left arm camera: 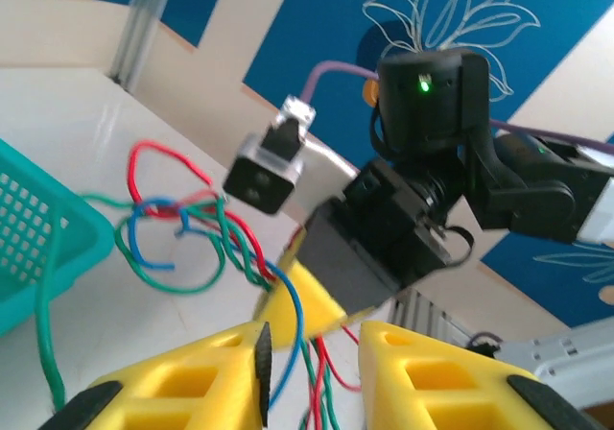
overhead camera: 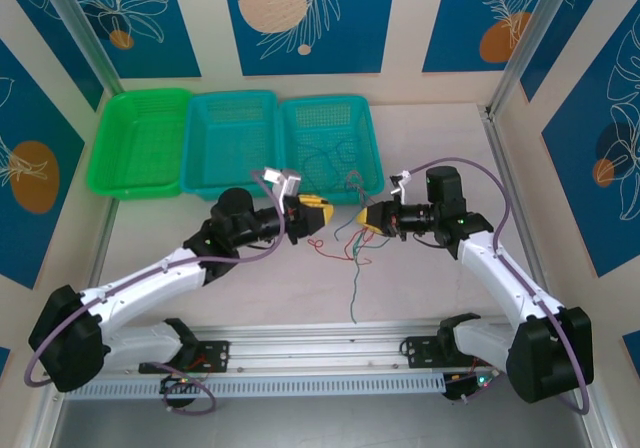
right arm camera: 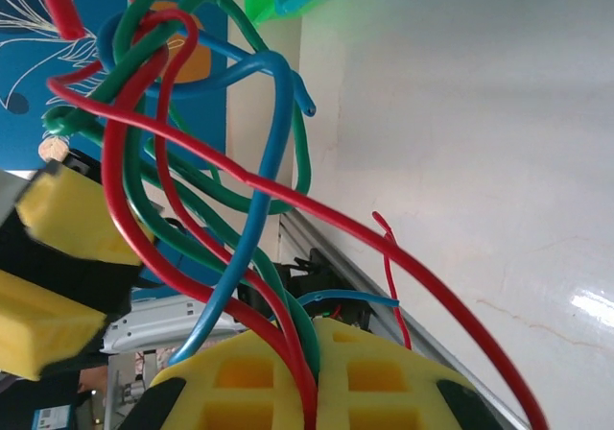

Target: Untangle the cables

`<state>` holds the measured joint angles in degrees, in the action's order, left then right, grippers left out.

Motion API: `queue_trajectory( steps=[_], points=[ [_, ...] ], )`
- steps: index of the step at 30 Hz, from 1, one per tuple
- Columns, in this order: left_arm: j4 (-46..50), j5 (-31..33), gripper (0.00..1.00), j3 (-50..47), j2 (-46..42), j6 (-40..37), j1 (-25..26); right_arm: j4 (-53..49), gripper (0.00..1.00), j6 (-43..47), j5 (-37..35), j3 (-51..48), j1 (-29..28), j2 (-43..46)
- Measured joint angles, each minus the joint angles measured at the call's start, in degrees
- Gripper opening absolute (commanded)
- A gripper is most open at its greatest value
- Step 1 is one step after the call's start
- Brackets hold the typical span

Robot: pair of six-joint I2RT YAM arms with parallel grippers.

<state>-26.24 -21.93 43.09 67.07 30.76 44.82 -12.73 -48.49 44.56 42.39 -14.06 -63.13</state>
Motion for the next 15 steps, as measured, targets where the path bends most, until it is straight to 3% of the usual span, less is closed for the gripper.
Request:
queue_trajectory(
  steps=[7, 15],
  points=[
    [3.2, 3.3, 0.25, 9.7, 9.9, 1.6, -0.6, -0.6, 0.00, -0.4, 0.9, 0.8, -0.6, 0.0],
    [1.9, 0.2, 0.26, 10.5, 18.8, 7.0, -4.2, -0.6, 0.00, -1.5, 1.4, 0.8, -0.6, -0.1]
  ],
)
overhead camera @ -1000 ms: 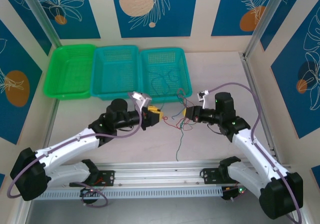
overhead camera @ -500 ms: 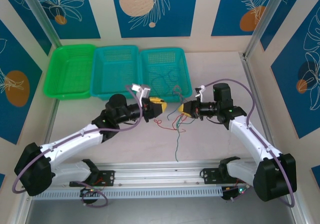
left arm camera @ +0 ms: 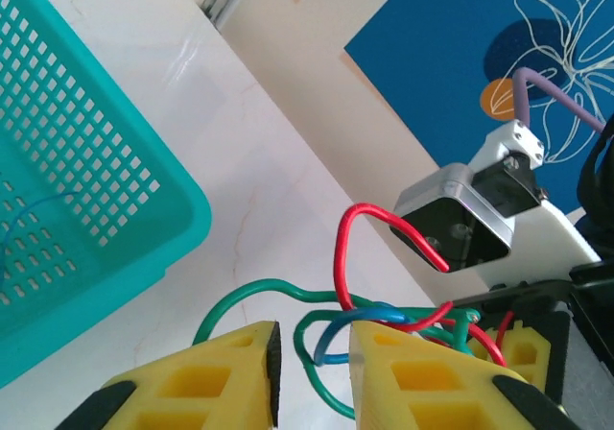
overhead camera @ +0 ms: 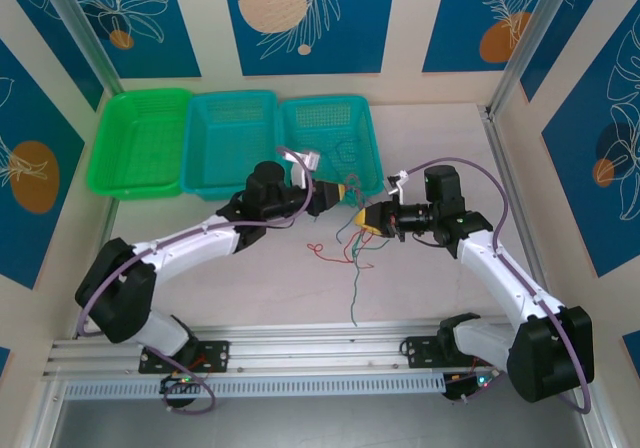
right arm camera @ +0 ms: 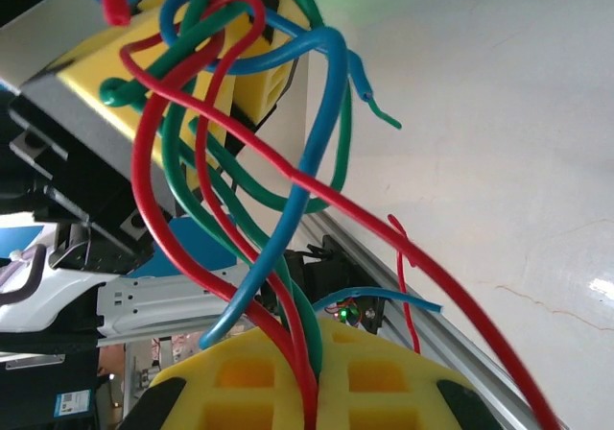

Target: Untangle the cables

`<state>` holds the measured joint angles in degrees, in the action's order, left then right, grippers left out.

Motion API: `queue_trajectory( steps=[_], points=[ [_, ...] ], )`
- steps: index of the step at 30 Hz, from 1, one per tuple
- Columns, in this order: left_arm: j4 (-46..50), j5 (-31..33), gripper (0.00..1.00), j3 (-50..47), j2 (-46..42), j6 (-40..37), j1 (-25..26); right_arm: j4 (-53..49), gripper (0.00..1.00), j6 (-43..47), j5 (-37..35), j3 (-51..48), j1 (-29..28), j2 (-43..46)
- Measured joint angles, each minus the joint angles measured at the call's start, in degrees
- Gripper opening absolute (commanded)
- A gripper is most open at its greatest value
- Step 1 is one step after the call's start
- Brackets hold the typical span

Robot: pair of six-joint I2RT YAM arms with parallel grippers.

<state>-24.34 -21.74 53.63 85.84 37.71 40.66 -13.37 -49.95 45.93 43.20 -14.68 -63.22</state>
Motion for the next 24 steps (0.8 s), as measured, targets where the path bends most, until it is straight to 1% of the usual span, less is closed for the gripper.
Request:
queue_trajectory(
  steps=[6, 12, 16, 21, 24],
  points=[
    [-3.9, -5.2, 0.29, 0.0, 0.2, 0.1, -0.4, 0.6, 0.00, -1.2, 1.3, 0.2, 0.0, -0.1],
    [-7.2, -9.7, 0.35, 0.0, 0.7, -0.7, -0.4, 2.1, 0.00, -3.0, 2.8, 0.2, 0.0, -0.7],
    [-7.6, -10.0, 0.40, 0.0, 0.9, -1.3, -0.4, 2.8, 0.00, -4.3, 3.3, 1.0, -1.3, -0.7],
    [-6.8, -8.4, 0.54, 0.1, 0.5, -4.7, -0.4, 2.5, 0.00, -4.7, 3.4, 2.7, -3.2, -0.7],
    [-5.1, -6.9, 0.54, -0.2, -1.1, -6.3, -0.4, 2.2, 0.00, -4.7, 3.4, 2.9, -3.1, -0.7]
  ],
)
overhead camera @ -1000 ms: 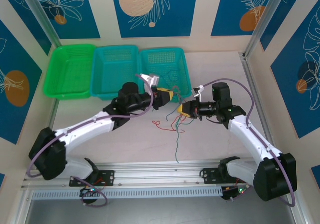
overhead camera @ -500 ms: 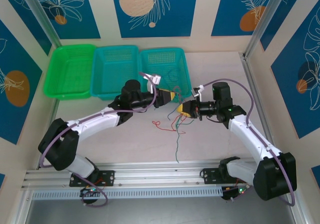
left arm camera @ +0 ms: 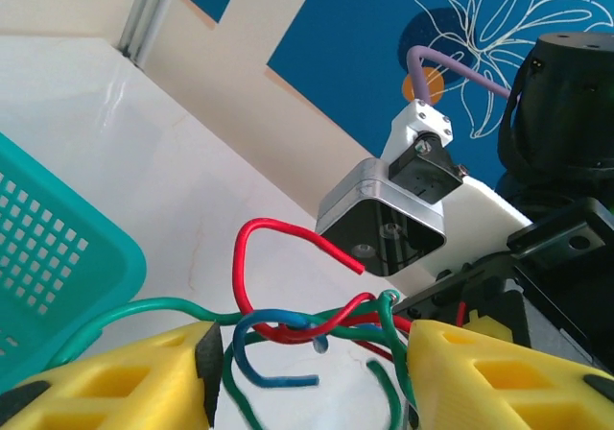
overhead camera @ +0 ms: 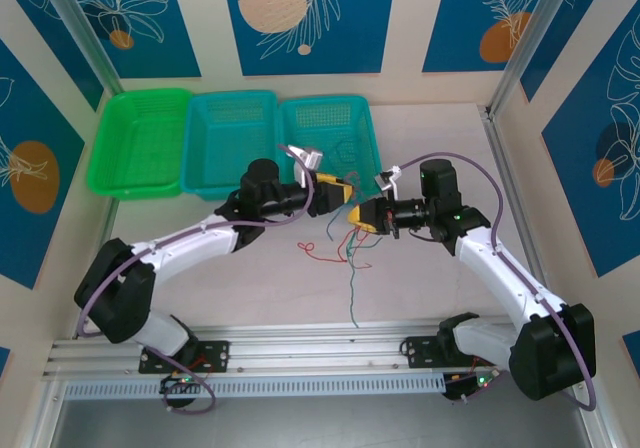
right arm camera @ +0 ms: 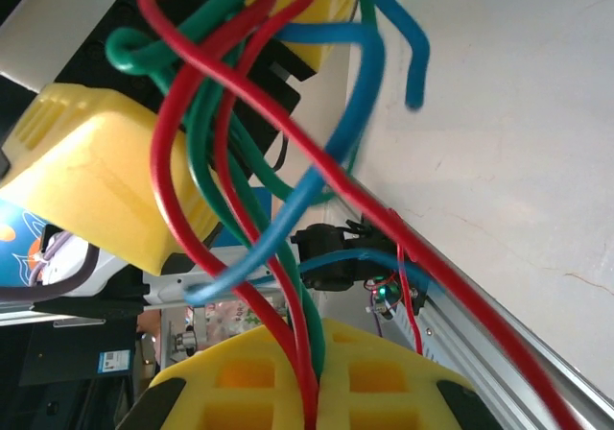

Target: Untangle the cables

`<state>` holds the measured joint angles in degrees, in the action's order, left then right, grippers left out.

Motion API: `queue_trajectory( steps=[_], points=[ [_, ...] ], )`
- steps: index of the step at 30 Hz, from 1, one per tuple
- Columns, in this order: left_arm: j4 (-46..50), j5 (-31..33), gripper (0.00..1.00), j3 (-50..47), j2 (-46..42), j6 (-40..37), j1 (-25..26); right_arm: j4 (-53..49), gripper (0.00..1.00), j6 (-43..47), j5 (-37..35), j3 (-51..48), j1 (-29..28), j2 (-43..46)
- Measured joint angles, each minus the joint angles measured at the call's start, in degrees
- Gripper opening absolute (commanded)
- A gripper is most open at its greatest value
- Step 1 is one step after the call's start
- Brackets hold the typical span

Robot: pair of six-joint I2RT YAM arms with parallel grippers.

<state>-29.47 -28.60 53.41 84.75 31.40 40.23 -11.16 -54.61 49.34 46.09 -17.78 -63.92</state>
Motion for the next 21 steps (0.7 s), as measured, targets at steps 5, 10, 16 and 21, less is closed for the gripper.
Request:
queue_trajectory(
  steps=[5, 10, 16, 21],
  points=[
    [-3.3, -4.1, 0.57, -3.4, -3.0, 1.1, 0.0, -1.0, 0.00, 0.6, -1.0, 0.5, 0.3, 0.0],
    [-2.8, -7.8, 0.60, -4.5, -5.2, 1.0, 0.9, -0.9, 0.00, 1.2, -1.4, 0.5, 0.3, 0.0],
    [5.0, -3.0, 0.66, -9.3, -17.8, -3.3, 0.9, -1.8, 0.00, 2.3, -2.0, 0.5, 1.9, -1.1],
    [21.6, 8.5, 0.68, -3.3, -24.9, -13.1, 0.4, -2.8, 0.00, 4.0, -2.2, 0.5, 2.0, -1.5]
  ],
)
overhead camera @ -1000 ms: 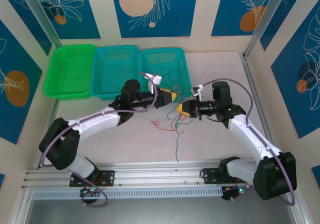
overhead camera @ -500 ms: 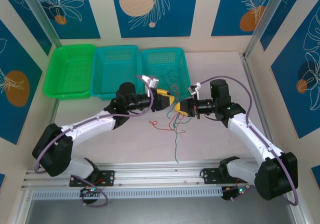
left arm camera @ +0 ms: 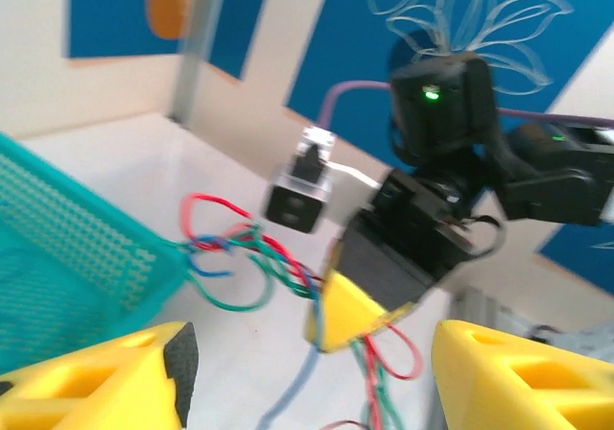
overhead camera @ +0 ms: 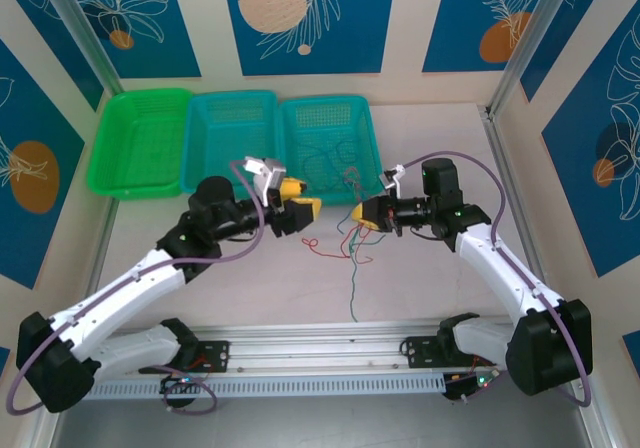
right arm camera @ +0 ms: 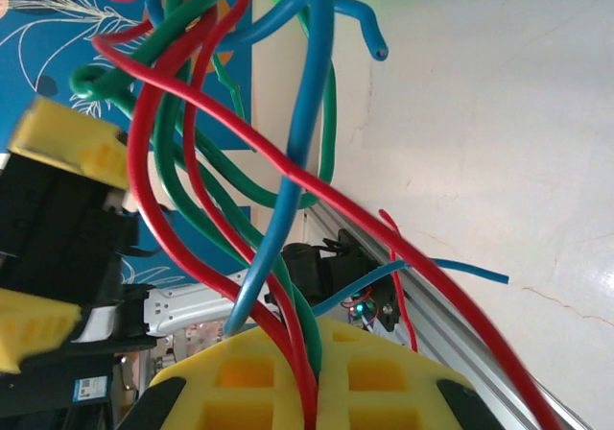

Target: Untangle the cables

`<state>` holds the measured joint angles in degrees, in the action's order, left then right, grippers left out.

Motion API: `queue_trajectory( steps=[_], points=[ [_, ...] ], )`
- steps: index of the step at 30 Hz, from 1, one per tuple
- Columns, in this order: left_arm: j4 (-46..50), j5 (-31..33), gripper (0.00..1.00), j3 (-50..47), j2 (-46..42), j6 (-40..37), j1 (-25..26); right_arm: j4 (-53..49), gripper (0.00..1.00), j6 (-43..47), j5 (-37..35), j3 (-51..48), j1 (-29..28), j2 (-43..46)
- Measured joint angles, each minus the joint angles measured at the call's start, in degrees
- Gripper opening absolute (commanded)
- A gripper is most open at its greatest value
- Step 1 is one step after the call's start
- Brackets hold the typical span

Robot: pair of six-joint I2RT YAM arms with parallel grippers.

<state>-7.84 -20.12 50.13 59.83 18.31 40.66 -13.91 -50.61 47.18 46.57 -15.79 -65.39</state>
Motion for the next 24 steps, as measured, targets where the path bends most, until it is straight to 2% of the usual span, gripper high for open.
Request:
queue_trajectory(
  steps=[4, 8, 9, 10, 11, 12, 16, 19, 21, 24],
  points=[
    [8.4, 1.7, 0.70, 6.3, 5.6, -5.2, -1.8, -0.3, 0.00, 0.7, 0.2, 0.0, -0.5, 0.0],
    [11.7, 1.2, 0.68, 8.0, 14.3, -5.7, -2.7, -0.5, 0.00, 1.2, 0.2, 0.0, -1.7, 0.0],
    [12.0, 1.2, 0.60, 8.0, 15.8, -5.4, -2.7, -0.5, 0.00, 1.2, 0.2, 0.0, -2.1, 0.0],
    [12.2, 1.1, 0.37, 8.0, 17.5, -5.2, -2.8, -0.5, 0.00, 1.2, 0.2, 0.1, -2.4, 0.0],
    [12.2, 1.0, 0.04, 8.0, 18.7, -4.2, -3.0, -0.5, 0.00, 1.2, 0.2, 0.1, -2.7, 0.0],
    [11.9, 1.0, 0.00, 8.0, 19.3, -3.8, -3.1, -0.7, 0.00, 1.4, 0.2, 0.1, -2.8, 0.0],
    [8.3, 1.9, 0.00, 6.9, 17.8, -1.2, -3.9, -2.9, 0.03, 3.9, -2.0, 0.1, -3.0, 0.1],
    [7.8, 4.1, 0.00, 5.1, 12.9, 0.7, -4.2, -6.1, 0.03, 6.5, -10.0, -0.5, -2.8, 0.7],
    [8.8, 4.0, 0.00, 3.9, 9.2, 1.3, -4.1, -4.5, 0.04, 6.8, -14.1, -2.8, -2.9, 1.3],
    [11.9, 2.1, 0.00, 2.3, 7.5, 1.7, -3.7, 1.1, 0.07, 5.8, -15.8, -8.5, -3.4, 1.9]
  ],
)
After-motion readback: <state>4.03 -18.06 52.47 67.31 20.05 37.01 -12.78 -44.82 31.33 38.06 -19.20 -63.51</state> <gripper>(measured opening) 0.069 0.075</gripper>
